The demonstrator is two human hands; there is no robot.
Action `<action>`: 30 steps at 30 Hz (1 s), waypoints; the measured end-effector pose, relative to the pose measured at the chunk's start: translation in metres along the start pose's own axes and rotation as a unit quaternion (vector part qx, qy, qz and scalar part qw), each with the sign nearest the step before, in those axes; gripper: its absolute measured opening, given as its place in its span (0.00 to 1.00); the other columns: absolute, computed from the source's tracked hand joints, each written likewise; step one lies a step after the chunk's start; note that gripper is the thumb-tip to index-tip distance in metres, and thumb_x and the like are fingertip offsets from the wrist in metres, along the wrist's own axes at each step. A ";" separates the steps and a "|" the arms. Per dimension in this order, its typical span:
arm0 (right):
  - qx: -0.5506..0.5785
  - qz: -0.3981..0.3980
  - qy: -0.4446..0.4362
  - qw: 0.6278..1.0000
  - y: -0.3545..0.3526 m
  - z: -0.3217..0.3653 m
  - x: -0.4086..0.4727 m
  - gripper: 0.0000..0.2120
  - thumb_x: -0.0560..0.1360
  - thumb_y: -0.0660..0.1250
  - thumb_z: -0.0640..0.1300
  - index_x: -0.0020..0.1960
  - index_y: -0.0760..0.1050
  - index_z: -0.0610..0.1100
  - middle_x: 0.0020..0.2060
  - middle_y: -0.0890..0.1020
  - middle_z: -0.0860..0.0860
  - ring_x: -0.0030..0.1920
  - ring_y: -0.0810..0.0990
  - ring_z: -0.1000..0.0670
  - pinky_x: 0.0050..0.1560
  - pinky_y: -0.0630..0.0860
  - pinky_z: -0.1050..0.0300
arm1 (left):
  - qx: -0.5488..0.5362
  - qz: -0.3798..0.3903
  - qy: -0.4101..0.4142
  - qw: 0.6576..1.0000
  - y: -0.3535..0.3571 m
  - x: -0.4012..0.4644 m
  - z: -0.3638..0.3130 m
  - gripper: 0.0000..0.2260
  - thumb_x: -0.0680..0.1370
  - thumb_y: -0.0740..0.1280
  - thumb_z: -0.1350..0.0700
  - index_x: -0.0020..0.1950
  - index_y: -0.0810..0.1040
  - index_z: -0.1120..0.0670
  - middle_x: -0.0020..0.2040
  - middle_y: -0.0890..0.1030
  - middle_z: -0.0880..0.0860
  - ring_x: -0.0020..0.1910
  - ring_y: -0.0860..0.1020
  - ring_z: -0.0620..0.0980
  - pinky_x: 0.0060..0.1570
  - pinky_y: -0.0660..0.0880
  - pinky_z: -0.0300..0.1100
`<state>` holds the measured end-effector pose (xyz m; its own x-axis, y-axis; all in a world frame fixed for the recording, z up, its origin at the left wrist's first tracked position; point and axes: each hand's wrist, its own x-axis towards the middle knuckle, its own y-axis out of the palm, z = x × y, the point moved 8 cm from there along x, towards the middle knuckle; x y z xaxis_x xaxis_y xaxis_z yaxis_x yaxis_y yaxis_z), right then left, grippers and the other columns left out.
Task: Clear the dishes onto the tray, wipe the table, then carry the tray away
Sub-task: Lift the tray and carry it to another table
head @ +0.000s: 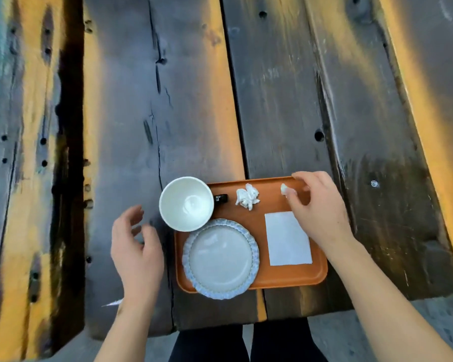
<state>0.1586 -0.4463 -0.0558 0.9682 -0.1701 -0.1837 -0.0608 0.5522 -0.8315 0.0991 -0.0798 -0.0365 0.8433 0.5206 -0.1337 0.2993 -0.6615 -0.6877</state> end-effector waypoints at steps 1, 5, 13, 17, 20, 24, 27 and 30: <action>0.023 -0.026 0.034 0.999 -0.005 -0.007 -0.007 0.16 0.79 0.66 0.53 0.64 0.74 0.50 0.58 0.74 0.54 0.55 0.75 0.55 0.53 0.74 0.58 | -0.015 0.000 -0.040 0.999 0.000 -0.002 0.013 0.16 0.81 0.61 0.61 0.69 0.74 0.57 0.63 0.78 0.55 0.60 0.77 0.53 0.56 0.69 0.40; 0.072 -0.109 0.175 0.976 -0.016 -0.042 -0.049 0.16 0.79 0.67 0.50 0.65 0.71 0.47 0.63 0.73 0.49 0.56 0.75 0.53 0.55 0.77 0.53 | 0.017 0.066 -0.074 0.995 0.012 -0.014 0.033 0.14 0.82 0.62 0.62 0.68 0.73 0.59 0.59 0.76 0.54 0.58 0.75 0.52 0.57 0.67 0.42; 0.160 -0.134 0.308 0.928 -0.005 -0.064 -0.103 0.19 0.80 0.67 0.47 0.68 0.69 0.44 0.64 0.73 0.46 0.54 0.76 0.53 0.50 0.74 0.58 | 0.045 0.166 -0.068 0.983 0.027 -0.014 0.013 0.08 0.83 0.64 0.56 0.60 0.78 0.55 0.55 0.78 0.49 0.48 0.76 0.45 0.50 0.70 0.41; 0.210 -0.148 0.319 0.912 -0.004 -0.059 -0.102 0.17 0.80 0.65 0.43 0.68 0.69 0.44 0.65 0.72 0.47 0.56 0.75 0.53 0.49 0.72 0.63 | 0.043 0.162 -0.093 0.982 0.032 -0.021 0.008 0.04 0.81 0.66 0.57 0.54 0.78 0.56 0.44 0.78 0.45 0.41 0.75 0.40 0.37 0.67 0.32; 0.267 -0.153 0.310 0.899 0.004 -0.055 -0.095 0.16 0.80 0.66 0.40 0.66 0.70 0.47 0.65 0.71 0.49 0.56 0.75 0.55 0.47 0.70 0.68 | 0.032 0.143 -0.112 0.983 0.038 -0.022 0.010 0.06 0.81 0.65 0.60 0.56 0.79 0.58 0.47 0.80 0.50 0.44 0.77 0.47 0.42 0.70 0.41; 0.314 -0.139 0.324 0.881 0.014 -0.058 -0.096 0.19 0.78 0.67 0.37 0.67 0.70 0.47 0.66 0.71 0.50 0.58 0.75 0.55 0.50 0.72 0.66 | 0.023 0.138 -0.153 0.978 0.049 -0.021 0.021 0.06 0.81 0.63 0.61 0.53 0.78 0.61 0.50 0.80 0.57 0.49 0.78 0.57 0.46 0.72 0.49; 0.323 -0.137 0.330 0.876 0.013 -0.063 -0.096 0.19 0.78 0.68 0.38 0.67 0.70 0.47 0.65 0.72 0.51 0.58 0.75 0.56 0.47 0.71 0.67 | 0.034 0.144 -0.146 0.978 0.059 -0.019 0.030 0.08 0.82 0.60 0.61 0.46 0.77 0.59 0.48 0.80 0.62 0.47 0.79 0.64 0.47 0.77 0.58; 0.325 -0.124 0.333 0.876 0.011 -0.070 -0.093 0.18 0.78 0.69 0.41 0.67 0.70 0.48 0.65 0.74 0.51 0.57 0.76 0.56 0.43 0.69 0.69 | 0.049 0.166 -0.131 0.976 0.062 -0.026 0.029 0.13 0.83 0.57 0.62 0.40 0.73 0.55 0.47 0.78 0.65 0.43 0.77 0.63 0.48 0.76 0.59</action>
<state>0.0506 -0.4815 -0.0846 0.5616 -0.6701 -0.4853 0.4929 0.7421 -0.4542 0.0832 -0.1186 -0.0967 0.7399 0.4145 -0.5299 -0.0258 -0.7696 -0.6380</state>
